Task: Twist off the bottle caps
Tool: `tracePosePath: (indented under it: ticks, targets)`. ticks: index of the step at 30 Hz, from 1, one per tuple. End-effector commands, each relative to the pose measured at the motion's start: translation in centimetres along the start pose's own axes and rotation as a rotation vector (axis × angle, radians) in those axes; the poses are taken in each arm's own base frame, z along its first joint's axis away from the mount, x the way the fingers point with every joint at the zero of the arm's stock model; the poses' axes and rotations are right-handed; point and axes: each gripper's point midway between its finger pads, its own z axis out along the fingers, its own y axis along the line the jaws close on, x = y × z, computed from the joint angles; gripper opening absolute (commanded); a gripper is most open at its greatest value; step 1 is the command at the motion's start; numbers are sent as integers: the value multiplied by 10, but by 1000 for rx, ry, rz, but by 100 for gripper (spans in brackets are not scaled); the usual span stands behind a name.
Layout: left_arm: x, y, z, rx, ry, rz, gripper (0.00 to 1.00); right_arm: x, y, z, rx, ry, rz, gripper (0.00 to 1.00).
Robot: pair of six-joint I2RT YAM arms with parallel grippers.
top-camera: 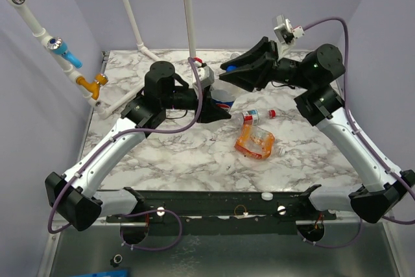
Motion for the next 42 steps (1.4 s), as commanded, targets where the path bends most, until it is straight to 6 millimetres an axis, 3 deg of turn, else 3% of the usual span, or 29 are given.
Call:
tracePosePath:
  ticks: [1,5,6,7,8,9,10,14,20,23,27,36,42]
  targets:
    - [-14,-49,-11,252,2,-111,5,10,90,-27,-471,111,-81,1]
    - [-13,-52,-12,271,7,-122,5,16,90,-30,-487,130,-57,0]
    - [-13,-51,-11,262,6,-120,5,16,86,-27,-455,125,-49,5]
    - [-13,-47,-10,245,4,-117,5,14,78,-23,-408,117,-51,15]
    - [-13,-43,-9,225,1,-111,5,12,68,-18,-336,110,-40,38]
    - [-13,-38,-8,199,-4,-99,5,8,56,-14,-260,96,-44,53]
    - [-13,-32,-7,168,-7,-87,5,5,43,-11,-174,84,-38,59]
    - [-12,-6,-5,37,-15,-40,5,-12,7,-10,75,19,-40,99]
    - [-6,32,-6,-151,-3,50,5,-33,-18,-11,255,-15,29,100]
    - [-3,51,-10,-243,9,115,5,-26,-44,-10,374,10,92,100]
    - [-2,62,-13,-300,16,152,5,-17,-60,-6,429,34,130,98]
    - [0,73,-13,-348,20,144,6,-3,-76,2,448,32,168,82]
    - [4,75,-12,-354,27,137,6,0,-77,4,437,15,175,56]
